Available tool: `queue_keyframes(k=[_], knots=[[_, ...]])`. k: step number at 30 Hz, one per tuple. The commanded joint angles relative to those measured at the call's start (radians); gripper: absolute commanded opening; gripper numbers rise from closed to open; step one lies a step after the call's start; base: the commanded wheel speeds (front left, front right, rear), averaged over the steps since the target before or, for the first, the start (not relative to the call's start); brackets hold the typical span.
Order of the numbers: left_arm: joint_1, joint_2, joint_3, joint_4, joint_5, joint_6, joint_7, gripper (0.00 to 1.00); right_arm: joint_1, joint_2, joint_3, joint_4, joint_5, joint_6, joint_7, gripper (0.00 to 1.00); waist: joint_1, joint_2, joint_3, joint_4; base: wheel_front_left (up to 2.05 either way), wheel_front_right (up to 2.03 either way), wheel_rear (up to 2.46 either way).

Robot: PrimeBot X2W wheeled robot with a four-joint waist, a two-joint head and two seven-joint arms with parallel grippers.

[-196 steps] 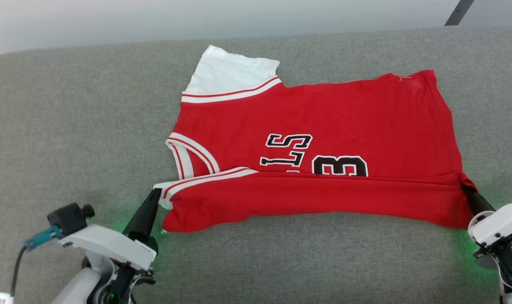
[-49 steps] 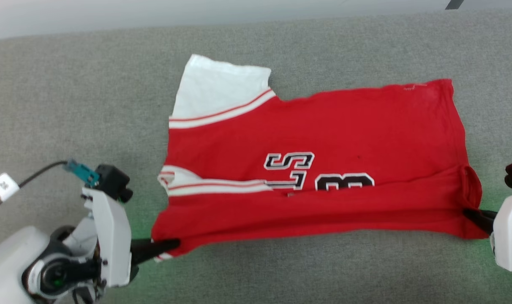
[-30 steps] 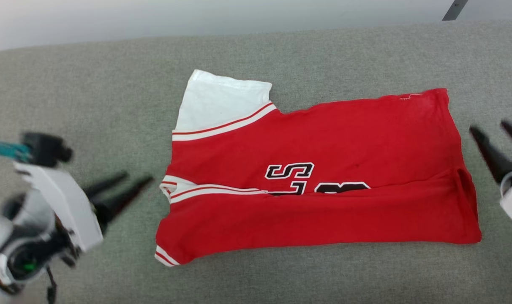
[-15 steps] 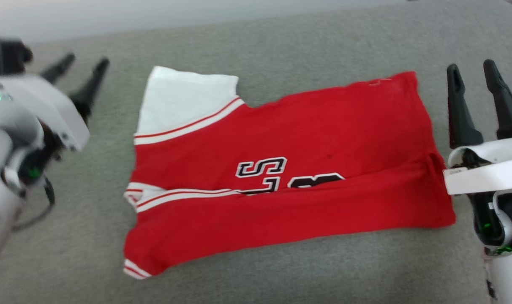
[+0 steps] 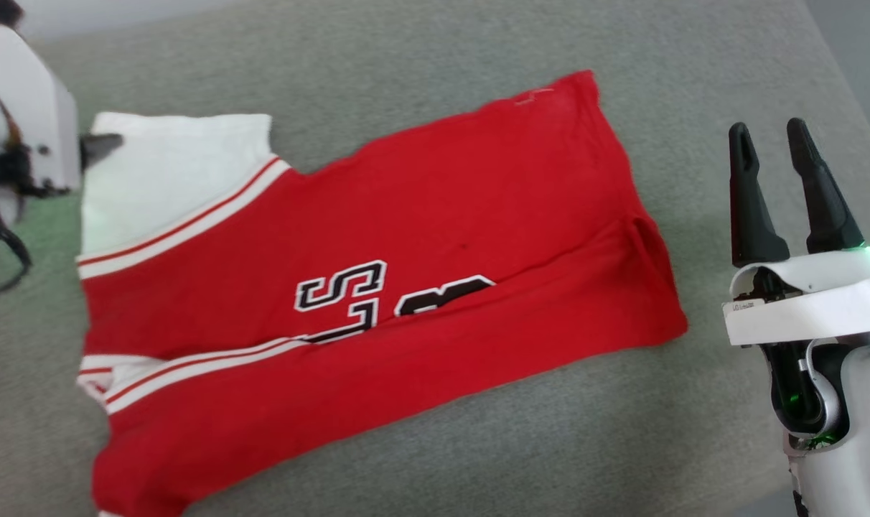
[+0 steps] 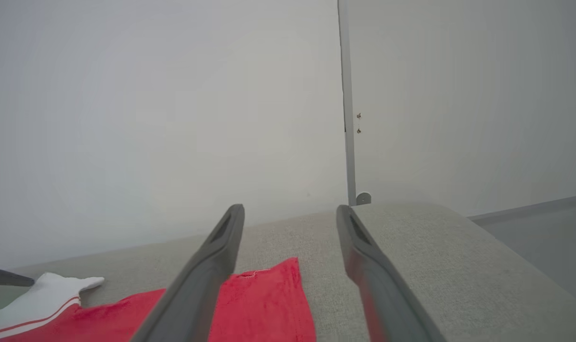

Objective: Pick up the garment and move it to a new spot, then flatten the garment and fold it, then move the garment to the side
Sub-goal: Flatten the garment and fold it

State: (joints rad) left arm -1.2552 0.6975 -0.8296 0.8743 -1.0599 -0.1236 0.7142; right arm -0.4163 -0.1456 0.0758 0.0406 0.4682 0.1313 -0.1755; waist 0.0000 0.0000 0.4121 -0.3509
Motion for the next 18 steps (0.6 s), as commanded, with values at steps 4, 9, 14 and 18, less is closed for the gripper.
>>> queue_keyframes(k=[4,9,14,18], knots=[[-0.046,0.006,-0.009,0.024,-0.007,-0.006,0.038,1.0,0.017,0.007,0.006,-0.006,0.009,-0.001,-0.003,1.0,0.0,0.0,0.05,-0.053,0.0,0.0,0.0],[-0.037,-0.028,-0.005,0.05,-0.059,-0.007,0.1,1.0,0.005,0.003,0.006,-0.017,0.021,-0.001,0.006,1.0,0.0,0.0,0.062,-0.05,0.0,0.0,0.0],[-0.035,-0.046,-0.028,0.029,-0.061,-0.008,0.097,0.0,-0.024,-0.018,0.018,-0.032,0.051,-0.001,0.035,1.0,0.0,0.0,0.068,-0.023,0.0,0.0,0.0],[-0.039,-0.048,-0.035,-0.003,-0.079,-0.008,0.076,0.0,-0.086,-0.057,0.073,-0.032,0.082,-0.001,0.126,1.0,0.0,0.0,0.075,0.001,0.0,0.0,0.0]])
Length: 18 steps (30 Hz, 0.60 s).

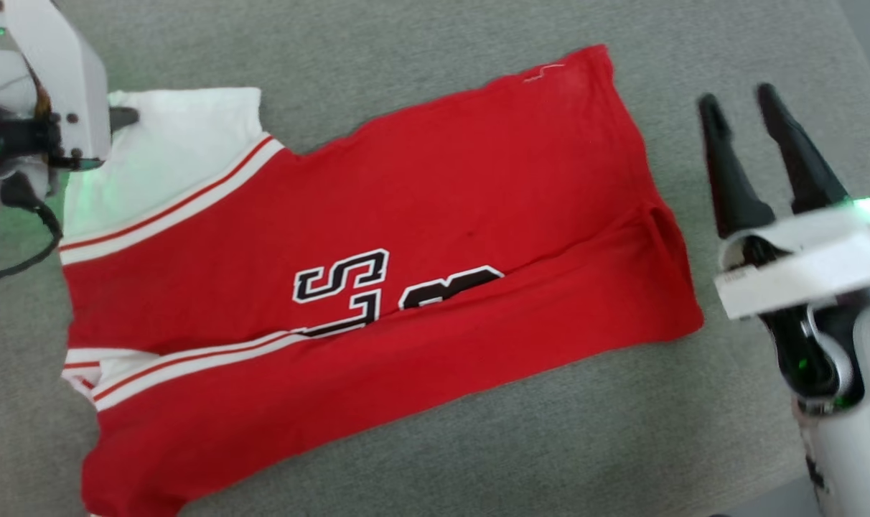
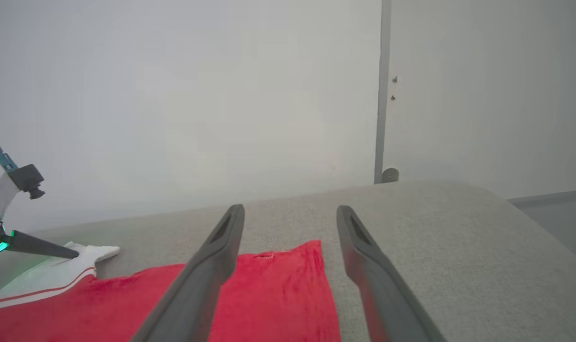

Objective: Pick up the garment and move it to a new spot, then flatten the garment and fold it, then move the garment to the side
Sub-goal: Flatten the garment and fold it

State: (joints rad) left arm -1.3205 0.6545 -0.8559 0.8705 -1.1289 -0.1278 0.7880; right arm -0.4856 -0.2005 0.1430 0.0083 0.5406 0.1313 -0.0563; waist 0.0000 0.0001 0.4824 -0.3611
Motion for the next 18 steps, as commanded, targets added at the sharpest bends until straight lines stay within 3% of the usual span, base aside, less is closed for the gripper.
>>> queue_keyframes(k=[1,8,14,18], knots=[[0.027,-0.005,-0.009,-0.007,-0.016,-0.004,0.0,0.0,-0.043,-0.018,0.025,0.01,0.016,-0.001,0.048,1.0,0.0,-0.0001,0.006,0.014,0.0,0.0,0.0],[0.01,-0.017,-0.035,-0.046,-0.034,-0.004,-0.012,0.0,-0.317,-0.153,0.183,0.217,0.091,-0.001,0.49,1.0,0.0,-0.0001,0.019,0.058,0.0,0.0,0.0],[0.003,-0.037,-0.06,-0.078,-0.055,-0.003,-0.015,0.0,-0.51,-0.169,0.227,0.476,0.173,-0.001,0.787,1.0,0.0,-0.0001,0.027,0.106,0.0,0.0,0.0],[-0.007,-0.035,-0.076,-0.099,-0.066,-0.003,-0.023,0.0,-0.6,-0.171,0.243,0.591,0.191,-0.001,0.828,1.0,0.0,-0.0001,0.038,0.128,0.0,0.0,0.0]])
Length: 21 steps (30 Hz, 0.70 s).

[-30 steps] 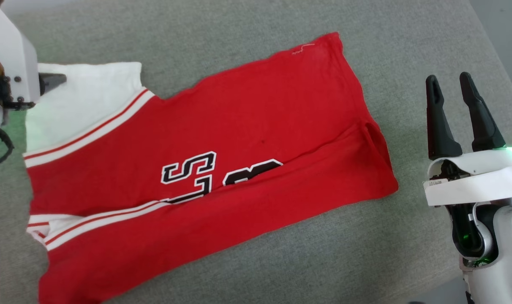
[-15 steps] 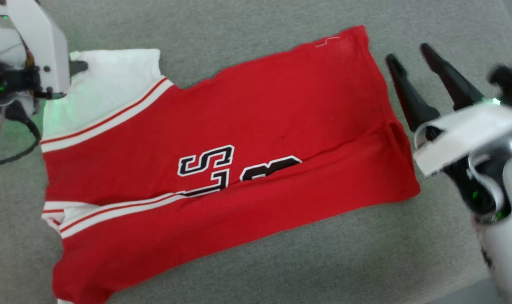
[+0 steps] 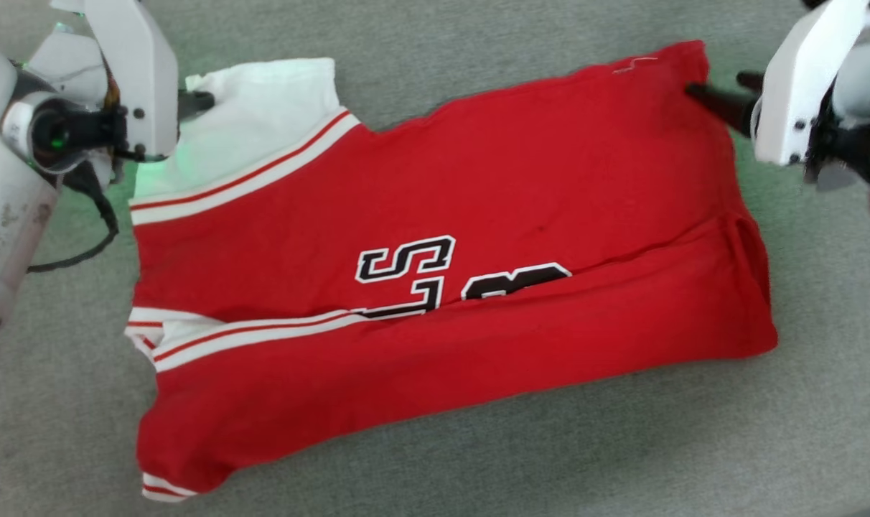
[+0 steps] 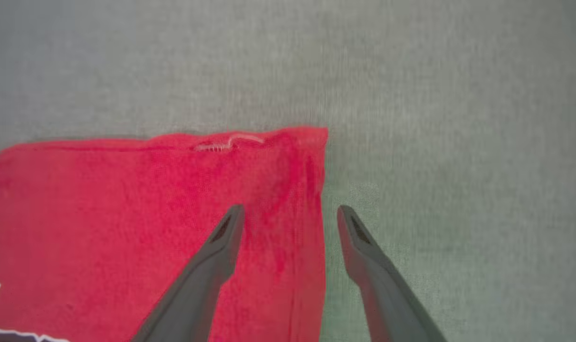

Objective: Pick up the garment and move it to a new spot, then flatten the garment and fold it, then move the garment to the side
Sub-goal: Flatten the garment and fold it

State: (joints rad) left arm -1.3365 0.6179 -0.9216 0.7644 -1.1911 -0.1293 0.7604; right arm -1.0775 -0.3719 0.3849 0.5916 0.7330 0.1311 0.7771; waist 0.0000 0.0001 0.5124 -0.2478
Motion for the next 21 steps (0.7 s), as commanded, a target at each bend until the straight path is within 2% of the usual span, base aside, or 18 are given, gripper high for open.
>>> queue_keyframes(k=[1,7,13,14,15,16,17,21], knots=[[0.007,0.002,-0.014,0.003,-0.006,-0.002,0.005,0.0,-0.024,0.005,0.007,0.031,-0.003,-0.001,-0.011,1.0,0.0,-0.0001,0.012,0.02,0.0,0.0,0.0],[-0.015,-0.002,-0.032,-0.026,-0.027,0.0,0.0,0.0,-0.115,-0.017,0.07,0.152,-0.056,-0.001,-0.017,1.0,0.0,-0.0001,0.044,0.045,0.0,0.0,0.0],[-0.016,-0.005,-0.055,-0.042,-0.046,0.0,-0.012,0.0,-0.141,0.016,0.127,0.234,-0.055,-0.001,-0.052,1.0,0.0,-0.0001,0.06,0.055,0.0,0.0,0.0],[-0.016,-0.004,-0.058,-0.043,-0.05,0.0,-0.012,0.0,-0.139,0.02,0.149,0.24,-0.052,-0.001,-0.041,0.45,0.0,-0.0001,0.063,0.056,0.0,0.0,0.0],[-0.019,-0.001,-0.06,-0.044,-0.055,0.0,-0.011,0.0,-0.139,0.021,0.16,0.241,-0.042,-0.001,-0.042,0.29,0.0,-0.0001,0.067,0.058,0.0,0.0,0.0],[-0.022,0.0,-0.06,-0.044,-0.061,0.001,-0.013,0.0,-0.143,0.019,0.166,0.241,-0.032,-0.001,-0.053,0.04,0.0,-0.0001,0.071,0.06,0.0,0.0,0.0],[-0.024,0.0,-0.059,-0.042,-0.065,0.001,-0.016,0.0,-0.149,0.015,0.17,0.244,-0.027,-0.001,-0.06,0.0,0.0,-0.0001,0.073,0.062,0.0,0.0,0.0],[-0.031,-0.004,-0.052,-0.068,-0.09,0.001,-0.061,0.0,-0.153,-0.007,0.209,0.232,-0.001,-0.001,-0.099,0.0,0.0,-0.0001,0.07,0.073,0.0,0.0,0.0]])
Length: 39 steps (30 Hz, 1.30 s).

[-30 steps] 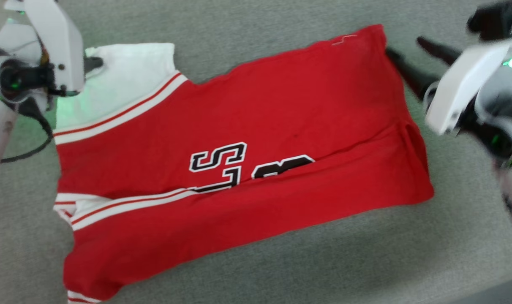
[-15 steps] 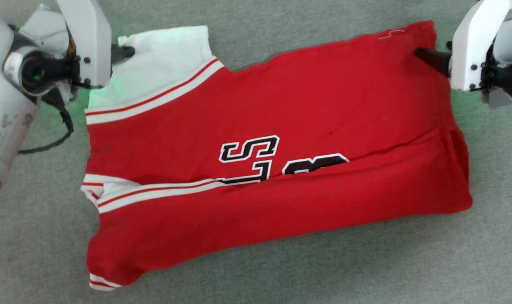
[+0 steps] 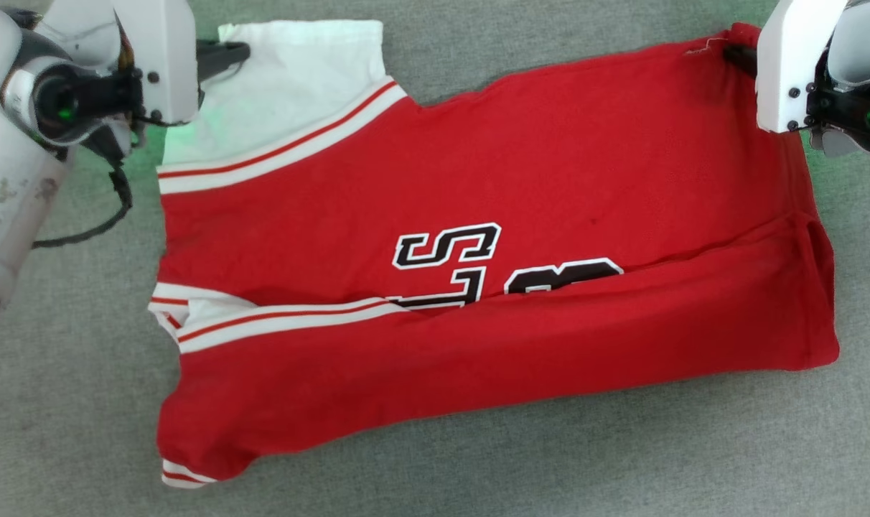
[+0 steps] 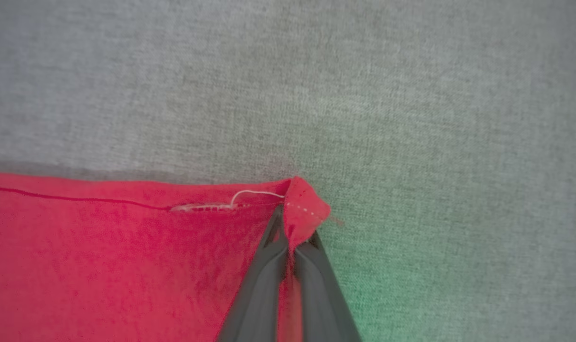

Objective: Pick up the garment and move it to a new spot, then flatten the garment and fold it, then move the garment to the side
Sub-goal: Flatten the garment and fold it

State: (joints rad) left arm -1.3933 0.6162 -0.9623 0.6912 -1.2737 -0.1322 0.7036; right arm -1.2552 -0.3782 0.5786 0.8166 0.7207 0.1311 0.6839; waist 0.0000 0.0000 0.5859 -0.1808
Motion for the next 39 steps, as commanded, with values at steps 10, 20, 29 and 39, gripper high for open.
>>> queue_keyframes(k=[10,20,29,39], knots=[[0.129,0.118,0.001,-0.26,-0.117,0.003,-0.16,0.0,0.152,-0.161,0.15,-0.23,0.141,-0.001,-0.161,0.0,0.0,0.0,-0.127,0.054,0.0,0.0,0.0],[0.371,0.339,-0.002,-0.679,-0.187,0.003,-0.373,0.0,0.401,-0.375,0.187,-0.498,0.268,-0.001,-0.226,0.0,0.0,0.0,-0.219,0.091,0.0,0.0,0.0],[0.629,0.48,-0.046,-0.877,-0.178,0.003,-0.629,0.0,0.643,-0.514,0.1,-0.626,0.318,-0.001,-0.251,0.0,0.0,0.0,-0.251,0.123,0.0,0.0,0.0],[0.742,0.444,-0.115,-0.823,-0.139,0.003,-0.738,0.0,0.803,-0.487,-0.025,-0.613,0.264,-0.001,-0.276,0.0,0.0,0.0,-0.223,0.139,0.0,0.0,0.0]])
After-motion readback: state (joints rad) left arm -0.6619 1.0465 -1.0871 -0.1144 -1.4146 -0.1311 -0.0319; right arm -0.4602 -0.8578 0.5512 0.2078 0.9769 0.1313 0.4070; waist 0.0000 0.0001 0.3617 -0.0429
